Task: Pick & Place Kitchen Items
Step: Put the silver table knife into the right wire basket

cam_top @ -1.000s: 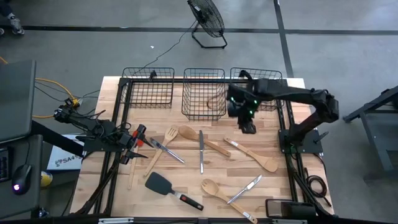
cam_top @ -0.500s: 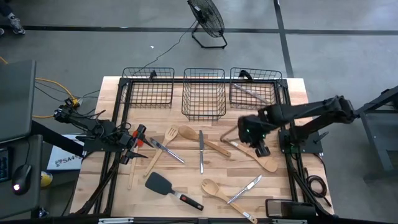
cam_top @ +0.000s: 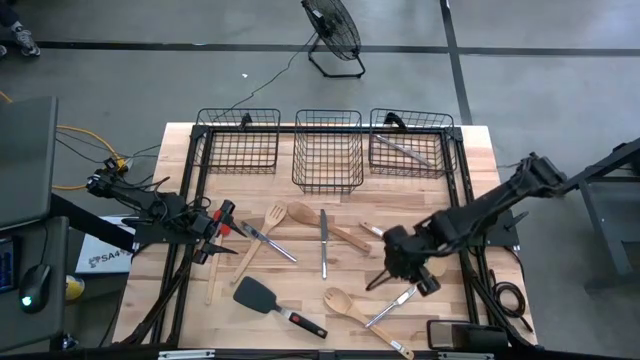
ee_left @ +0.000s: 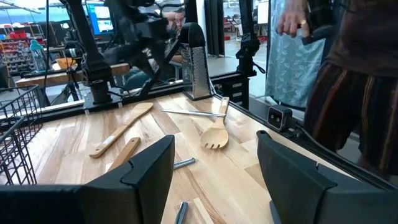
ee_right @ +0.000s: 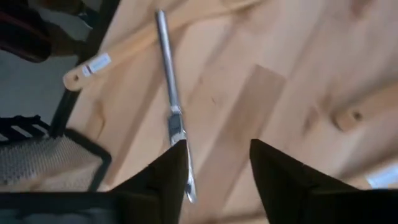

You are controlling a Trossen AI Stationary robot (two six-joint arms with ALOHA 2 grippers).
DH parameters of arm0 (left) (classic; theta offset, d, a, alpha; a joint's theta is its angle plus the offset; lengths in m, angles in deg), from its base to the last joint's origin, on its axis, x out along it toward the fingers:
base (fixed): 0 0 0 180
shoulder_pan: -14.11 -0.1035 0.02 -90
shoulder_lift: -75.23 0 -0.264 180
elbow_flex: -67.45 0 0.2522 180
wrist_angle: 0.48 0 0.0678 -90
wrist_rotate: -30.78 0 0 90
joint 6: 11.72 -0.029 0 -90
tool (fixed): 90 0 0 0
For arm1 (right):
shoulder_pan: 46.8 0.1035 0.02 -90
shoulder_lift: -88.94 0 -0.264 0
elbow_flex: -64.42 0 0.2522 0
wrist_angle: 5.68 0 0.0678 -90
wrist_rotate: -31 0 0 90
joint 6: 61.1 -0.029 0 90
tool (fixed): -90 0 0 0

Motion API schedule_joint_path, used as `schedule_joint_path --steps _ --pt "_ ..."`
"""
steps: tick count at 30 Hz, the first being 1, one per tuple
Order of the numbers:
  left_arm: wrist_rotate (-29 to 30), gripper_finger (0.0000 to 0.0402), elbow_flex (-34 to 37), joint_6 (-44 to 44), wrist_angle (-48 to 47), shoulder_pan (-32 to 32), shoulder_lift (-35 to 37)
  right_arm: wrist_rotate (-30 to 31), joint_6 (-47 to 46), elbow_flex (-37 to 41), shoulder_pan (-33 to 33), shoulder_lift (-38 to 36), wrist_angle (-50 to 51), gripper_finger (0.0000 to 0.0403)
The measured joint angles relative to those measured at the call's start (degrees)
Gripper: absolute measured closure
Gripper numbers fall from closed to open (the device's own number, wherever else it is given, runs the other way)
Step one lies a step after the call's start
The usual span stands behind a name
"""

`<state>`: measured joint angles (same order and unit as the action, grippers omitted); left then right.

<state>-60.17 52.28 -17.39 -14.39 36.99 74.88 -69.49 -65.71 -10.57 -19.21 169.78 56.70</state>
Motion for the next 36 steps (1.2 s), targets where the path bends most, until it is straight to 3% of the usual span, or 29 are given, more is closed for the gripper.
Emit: schedule_joint_path --steps 6,17,36 --pt "0.0 0.0174 0.0 0.0 0.0 0.0 0.0 0.0 0.4 0.0 4.1 5.3 -7.8 0.0192" --pt "0.0 0.0174 0.0 0.0 0.0 0.0 0.0 0.3 2.9 0.0 10.2 16.0 -23.1 0.0194" --pt "0.0 0.0174 0.0 0.0 0.0 0.0 0.0 8.6 2.9 0.0 12.9 23.7 -27.6 0.0195"
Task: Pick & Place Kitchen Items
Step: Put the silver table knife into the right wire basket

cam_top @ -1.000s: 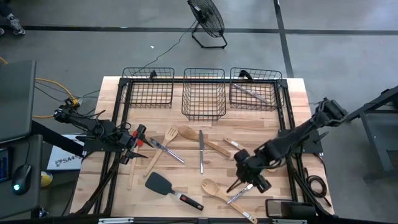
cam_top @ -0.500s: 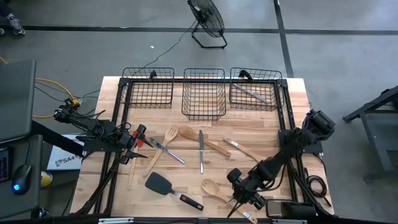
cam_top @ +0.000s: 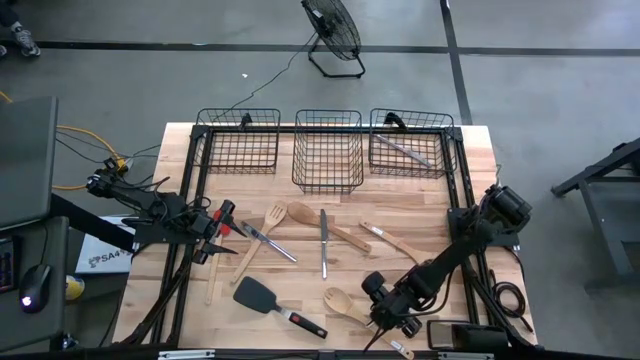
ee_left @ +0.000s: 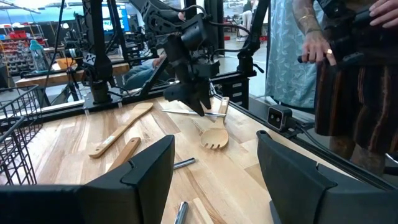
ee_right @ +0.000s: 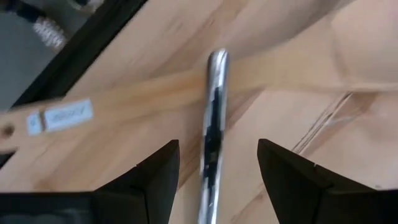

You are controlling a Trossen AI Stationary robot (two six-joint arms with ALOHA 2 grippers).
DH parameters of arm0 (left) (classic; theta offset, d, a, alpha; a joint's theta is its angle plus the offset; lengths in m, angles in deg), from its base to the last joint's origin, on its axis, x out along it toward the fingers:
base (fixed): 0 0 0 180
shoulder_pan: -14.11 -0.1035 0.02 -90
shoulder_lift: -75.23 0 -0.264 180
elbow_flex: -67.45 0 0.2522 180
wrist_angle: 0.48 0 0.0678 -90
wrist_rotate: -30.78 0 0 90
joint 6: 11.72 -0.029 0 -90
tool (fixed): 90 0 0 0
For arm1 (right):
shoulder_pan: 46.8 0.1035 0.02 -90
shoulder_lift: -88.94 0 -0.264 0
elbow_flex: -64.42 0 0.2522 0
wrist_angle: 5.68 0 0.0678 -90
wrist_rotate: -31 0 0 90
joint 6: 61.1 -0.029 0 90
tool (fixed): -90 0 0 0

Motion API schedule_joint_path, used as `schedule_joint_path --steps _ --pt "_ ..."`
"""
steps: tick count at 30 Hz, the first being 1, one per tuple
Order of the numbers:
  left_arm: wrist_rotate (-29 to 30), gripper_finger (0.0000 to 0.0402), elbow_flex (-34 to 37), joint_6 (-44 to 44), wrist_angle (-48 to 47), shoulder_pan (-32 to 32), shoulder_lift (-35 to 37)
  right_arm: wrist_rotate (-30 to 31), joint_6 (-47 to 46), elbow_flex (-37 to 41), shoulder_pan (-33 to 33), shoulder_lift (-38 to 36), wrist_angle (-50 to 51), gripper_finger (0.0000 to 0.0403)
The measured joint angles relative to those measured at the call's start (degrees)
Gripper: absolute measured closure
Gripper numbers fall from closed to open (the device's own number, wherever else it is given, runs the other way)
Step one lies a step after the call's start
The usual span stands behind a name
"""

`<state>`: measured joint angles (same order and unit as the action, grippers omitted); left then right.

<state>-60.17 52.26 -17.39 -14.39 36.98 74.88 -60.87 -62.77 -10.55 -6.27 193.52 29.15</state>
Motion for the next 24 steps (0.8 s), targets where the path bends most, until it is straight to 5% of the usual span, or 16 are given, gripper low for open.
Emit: schedule_joint_path --steps 24 --pt "0.0 0.0174 0.0 0.0 0.0 0.0 0.0 1.8 -0.2 -0.1 0.6 3.1 -2.6 0.0206"
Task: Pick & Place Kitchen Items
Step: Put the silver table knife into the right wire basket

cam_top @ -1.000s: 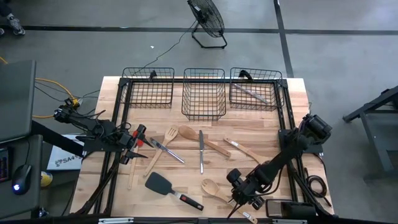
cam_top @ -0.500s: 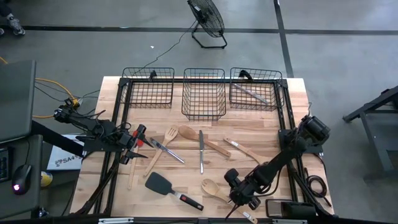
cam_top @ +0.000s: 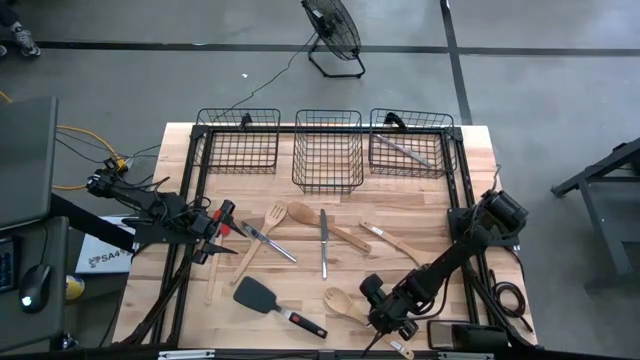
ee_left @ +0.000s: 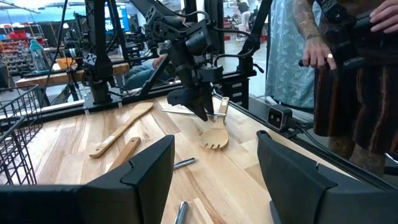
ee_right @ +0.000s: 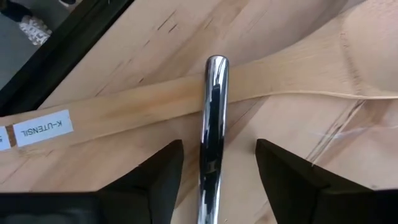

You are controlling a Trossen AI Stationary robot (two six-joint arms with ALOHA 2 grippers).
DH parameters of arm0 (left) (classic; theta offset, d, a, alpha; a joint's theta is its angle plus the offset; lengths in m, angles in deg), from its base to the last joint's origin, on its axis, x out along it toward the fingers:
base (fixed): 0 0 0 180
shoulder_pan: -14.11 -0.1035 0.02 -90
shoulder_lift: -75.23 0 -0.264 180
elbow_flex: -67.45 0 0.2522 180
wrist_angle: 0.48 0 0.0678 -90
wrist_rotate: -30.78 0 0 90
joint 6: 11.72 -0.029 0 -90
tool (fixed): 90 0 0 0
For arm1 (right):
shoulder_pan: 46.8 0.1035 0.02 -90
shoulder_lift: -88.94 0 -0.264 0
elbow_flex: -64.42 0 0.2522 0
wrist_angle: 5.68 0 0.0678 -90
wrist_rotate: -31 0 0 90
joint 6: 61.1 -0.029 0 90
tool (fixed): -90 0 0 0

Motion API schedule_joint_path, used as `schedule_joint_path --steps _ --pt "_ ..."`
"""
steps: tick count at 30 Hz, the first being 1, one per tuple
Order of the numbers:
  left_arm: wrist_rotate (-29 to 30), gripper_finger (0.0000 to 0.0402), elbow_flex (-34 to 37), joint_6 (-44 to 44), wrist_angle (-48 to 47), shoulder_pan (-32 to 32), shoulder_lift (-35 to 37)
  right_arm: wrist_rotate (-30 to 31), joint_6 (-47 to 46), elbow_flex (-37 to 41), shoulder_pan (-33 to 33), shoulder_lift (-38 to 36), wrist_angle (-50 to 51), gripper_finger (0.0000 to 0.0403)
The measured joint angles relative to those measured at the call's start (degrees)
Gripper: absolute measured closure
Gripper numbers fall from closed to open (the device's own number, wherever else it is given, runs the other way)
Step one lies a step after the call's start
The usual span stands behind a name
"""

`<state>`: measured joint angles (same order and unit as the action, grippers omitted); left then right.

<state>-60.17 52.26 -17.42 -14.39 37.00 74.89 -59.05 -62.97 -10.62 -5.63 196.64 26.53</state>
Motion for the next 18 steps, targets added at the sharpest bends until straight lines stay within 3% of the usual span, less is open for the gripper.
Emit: schedule_joint_path --steps 14,18 --pt "0.0 0.0174 0.0 0.0 0.0 0.0 0.0 -0.1 -1.7 -0.1 0.0 0.2 2.2 0.0355" --pt "0.0 0.0174 0.0 0.0 0.0 0.0 0.0 0.0 -1.6 -0.1 0.0 0.2 2.7 0.0370"
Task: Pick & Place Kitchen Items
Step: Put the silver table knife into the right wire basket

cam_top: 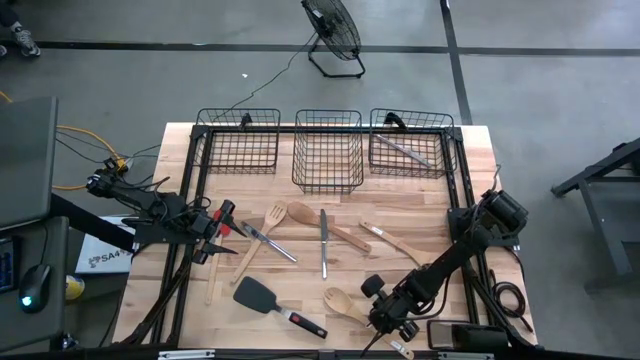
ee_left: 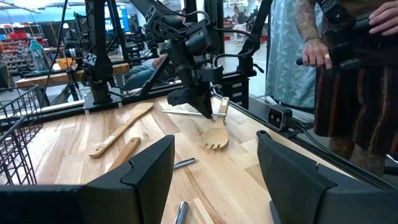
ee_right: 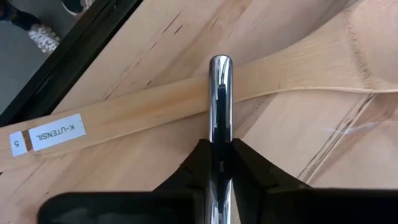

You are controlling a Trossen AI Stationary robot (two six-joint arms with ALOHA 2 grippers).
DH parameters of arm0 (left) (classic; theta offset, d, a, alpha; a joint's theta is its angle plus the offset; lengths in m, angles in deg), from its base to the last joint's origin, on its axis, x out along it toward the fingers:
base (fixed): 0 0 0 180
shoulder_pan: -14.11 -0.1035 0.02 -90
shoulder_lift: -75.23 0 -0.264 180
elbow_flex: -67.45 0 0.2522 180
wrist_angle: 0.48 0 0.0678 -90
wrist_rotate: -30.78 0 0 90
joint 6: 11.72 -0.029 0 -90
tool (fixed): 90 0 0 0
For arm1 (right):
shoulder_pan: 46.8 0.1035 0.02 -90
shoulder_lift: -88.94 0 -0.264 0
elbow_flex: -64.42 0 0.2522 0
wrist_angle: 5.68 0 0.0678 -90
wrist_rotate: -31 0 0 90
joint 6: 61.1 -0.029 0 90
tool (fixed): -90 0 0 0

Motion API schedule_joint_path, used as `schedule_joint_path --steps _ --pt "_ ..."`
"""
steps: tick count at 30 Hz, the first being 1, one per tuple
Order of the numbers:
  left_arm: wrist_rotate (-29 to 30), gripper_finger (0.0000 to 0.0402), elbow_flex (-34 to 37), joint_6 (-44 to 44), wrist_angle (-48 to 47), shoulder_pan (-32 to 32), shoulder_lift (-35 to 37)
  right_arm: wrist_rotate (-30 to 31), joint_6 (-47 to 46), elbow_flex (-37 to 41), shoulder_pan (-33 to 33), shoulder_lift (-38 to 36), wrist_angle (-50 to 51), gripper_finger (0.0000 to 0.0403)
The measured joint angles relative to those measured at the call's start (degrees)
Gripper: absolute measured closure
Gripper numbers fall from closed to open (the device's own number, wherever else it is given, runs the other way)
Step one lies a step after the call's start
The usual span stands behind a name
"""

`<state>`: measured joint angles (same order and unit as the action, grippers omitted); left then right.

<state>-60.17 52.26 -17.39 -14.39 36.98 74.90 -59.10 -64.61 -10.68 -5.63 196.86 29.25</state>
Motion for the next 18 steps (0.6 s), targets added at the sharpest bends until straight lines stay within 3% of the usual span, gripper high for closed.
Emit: schedule_joint_path --steps 18 --pt "0.0 0.0174 0.0 0.0 0.0 0.0 0.0 -3.1 -4.0 0.2 -0.8 -1.8 2.0 0.0370"
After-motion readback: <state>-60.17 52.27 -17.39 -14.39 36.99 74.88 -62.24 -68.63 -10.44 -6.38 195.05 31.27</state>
